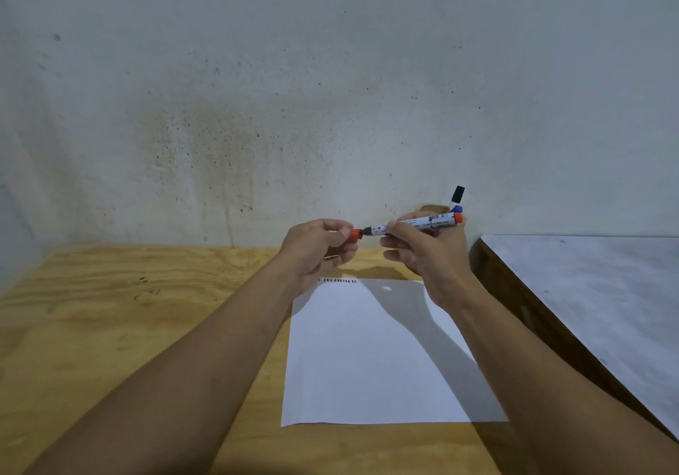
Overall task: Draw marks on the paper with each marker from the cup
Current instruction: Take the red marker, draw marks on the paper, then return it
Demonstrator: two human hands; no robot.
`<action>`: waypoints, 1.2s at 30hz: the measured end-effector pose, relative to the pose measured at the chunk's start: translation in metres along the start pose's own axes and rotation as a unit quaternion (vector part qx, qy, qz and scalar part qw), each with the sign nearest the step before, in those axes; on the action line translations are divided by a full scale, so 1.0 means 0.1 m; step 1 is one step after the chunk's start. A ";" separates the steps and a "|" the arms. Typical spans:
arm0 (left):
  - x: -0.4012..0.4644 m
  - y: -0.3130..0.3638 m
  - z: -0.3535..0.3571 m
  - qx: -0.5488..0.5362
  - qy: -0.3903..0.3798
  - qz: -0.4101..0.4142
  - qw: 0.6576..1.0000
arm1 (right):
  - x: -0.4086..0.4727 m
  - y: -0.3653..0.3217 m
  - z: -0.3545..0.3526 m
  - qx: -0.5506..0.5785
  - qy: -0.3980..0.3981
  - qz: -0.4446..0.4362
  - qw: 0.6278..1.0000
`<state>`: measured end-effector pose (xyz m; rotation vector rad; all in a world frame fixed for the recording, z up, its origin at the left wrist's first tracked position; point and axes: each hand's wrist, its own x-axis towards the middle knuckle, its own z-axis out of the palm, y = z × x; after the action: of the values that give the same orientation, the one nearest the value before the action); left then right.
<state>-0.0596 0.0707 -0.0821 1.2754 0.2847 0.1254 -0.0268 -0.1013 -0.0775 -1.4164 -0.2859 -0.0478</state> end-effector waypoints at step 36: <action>0.02 -0.13 1.15 -0.013 -0.060 0.134 0.989 | 0.24 -0.64 -0.67 -0.094 -0.018 0.088 0.992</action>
<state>-0.0260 -0.0382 -0.0645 1.2860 0.0070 0.2802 -0.0052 -0.1740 -0.0190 -1.6254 -0.1884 0.0981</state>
